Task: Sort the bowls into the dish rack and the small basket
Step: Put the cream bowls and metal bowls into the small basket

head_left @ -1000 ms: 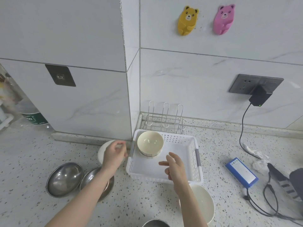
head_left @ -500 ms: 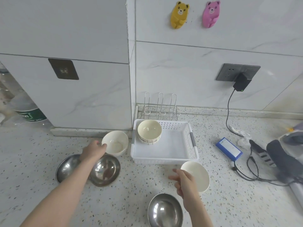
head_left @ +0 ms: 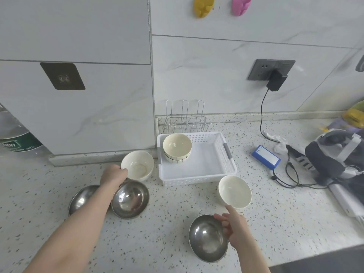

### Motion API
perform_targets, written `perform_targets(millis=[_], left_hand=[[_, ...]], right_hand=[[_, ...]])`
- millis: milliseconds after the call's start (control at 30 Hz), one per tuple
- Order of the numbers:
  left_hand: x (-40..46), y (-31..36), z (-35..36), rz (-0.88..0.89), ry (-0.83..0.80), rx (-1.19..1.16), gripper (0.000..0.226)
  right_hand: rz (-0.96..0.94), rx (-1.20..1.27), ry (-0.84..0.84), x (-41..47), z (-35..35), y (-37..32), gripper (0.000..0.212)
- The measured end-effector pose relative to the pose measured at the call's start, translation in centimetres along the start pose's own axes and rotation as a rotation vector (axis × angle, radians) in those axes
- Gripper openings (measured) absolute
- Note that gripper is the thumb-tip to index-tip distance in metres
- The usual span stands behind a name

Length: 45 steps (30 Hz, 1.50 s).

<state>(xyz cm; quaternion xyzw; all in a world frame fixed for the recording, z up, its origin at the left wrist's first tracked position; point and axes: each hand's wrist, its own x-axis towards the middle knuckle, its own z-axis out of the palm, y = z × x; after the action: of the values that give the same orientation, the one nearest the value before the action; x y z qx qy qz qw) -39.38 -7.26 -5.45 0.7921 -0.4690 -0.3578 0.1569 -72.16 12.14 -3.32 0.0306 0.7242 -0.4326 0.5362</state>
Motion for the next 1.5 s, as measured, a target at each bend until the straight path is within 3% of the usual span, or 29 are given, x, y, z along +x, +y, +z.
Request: perform_targets(millis=[167,300,767,967,1200,1500], left_hand=[[-0.7,0.6,-0.5,0.045,0.064,-0.027,0.016],[-1.1,0.8,-1.2,0.035,0.112,-0.156,0.02],[-7.8,1.4,-1.2,0.051,0.055,-0.441,0.018],[-10.7,2.2,0.0,0.054,0.007,-0.526,0.014],[-12.3,5.0,0.8,0.042,-0.009,-0.594,0.015],[-12.4,7.5,2.4,0.008,0.022,-0.627,0.018]], right_hand=[[0.002,0.107,0.032,0.3,0.2,-0.2,0.026],[-0.022,0.053,0.089,0.8,0.1,-0.6,0.024],[-0.116,0.141,0.252,0.9,0.1,-0.7,0.016],[-0.323,0.208,0.337,0.1,-1.7,-1.1,0.015],[-0.531,0.172,0.177,-0.7,-0.8,-5.8,0.014],[-0.463,-0.106,-0.068,2.6,3.6,-11.9,0.018]])
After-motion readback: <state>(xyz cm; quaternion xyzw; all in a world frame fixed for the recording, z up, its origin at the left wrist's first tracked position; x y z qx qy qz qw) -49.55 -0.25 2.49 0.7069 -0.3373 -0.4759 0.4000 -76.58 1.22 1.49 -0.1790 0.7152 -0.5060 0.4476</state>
